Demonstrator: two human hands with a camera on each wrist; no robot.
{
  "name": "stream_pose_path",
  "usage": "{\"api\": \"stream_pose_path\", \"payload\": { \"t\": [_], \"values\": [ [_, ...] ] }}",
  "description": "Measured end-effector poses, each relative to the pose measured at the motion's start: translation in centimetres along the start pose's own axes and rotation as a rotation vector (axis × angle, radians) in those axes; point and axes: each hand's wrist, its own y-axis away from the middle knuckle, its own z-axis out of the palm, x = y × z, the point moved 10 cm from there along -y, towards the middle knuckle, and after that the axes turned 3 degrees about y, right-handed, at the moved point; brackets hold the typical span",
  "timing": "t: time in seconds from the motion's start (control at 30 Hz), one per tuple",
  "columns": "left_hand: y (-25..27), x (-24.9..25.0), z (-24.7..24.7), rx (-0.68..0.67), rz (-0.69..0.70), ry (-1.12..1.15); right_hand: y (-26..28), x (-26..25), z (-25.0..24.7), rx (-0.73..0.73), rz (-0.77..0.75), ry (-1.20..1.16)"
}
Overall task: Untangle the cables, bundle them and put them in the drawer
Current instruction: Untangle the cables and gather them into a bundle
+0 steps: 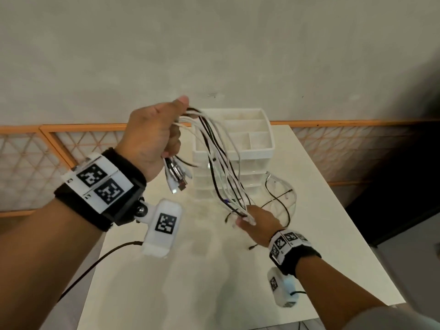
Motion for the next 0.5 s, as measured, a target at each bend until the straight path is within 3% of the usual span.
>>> {"api": "stream_pose_path", "payload": {
  "t": [0.1, 0.23, 0.3, 0.33, 0.37, 0.4, 0.5],
  "values": [
    [0.2, -2.0, -2.0, 0.054, -0.03, -0.184, -0.4, -0.7, -4.2, 0.126, -0.061, -0.04],
    [0.4, -5.3, -5.9, 0.226, -0.116, -0.395, 2.6, -3.1, -16.2, 0.63, -0.213, -0.293],
    [0.7, -6.1, -7.1, 0.291, -0.143, -0.461, 5.5, -2.5, -20.2, 0.908, -0.229, -0.264],
    [0.7, -6.1, -7.6, 0.321, -0.132, -0.449, 5.9, -1.5, -20.6, 0.965, -0.169, -0.168],
    [0.7, -5.8, -7.9, 0.355, -0.121, -0.397, 5.6, -0.4, -20.1, 0.935, -0.063, -0.008],
    [0.7, -5.4, -8.1, 0.386, -0.11, -0.329, 4.4, 1.5, -18.5, 0.814, 0.06, 0.144],
    [0.6, -4.4, -7.3, 0.386, -0.069, -0.212, 2.5, 7.4, -10.5, 0.259, 0.378, 0.289]
  ]
}}
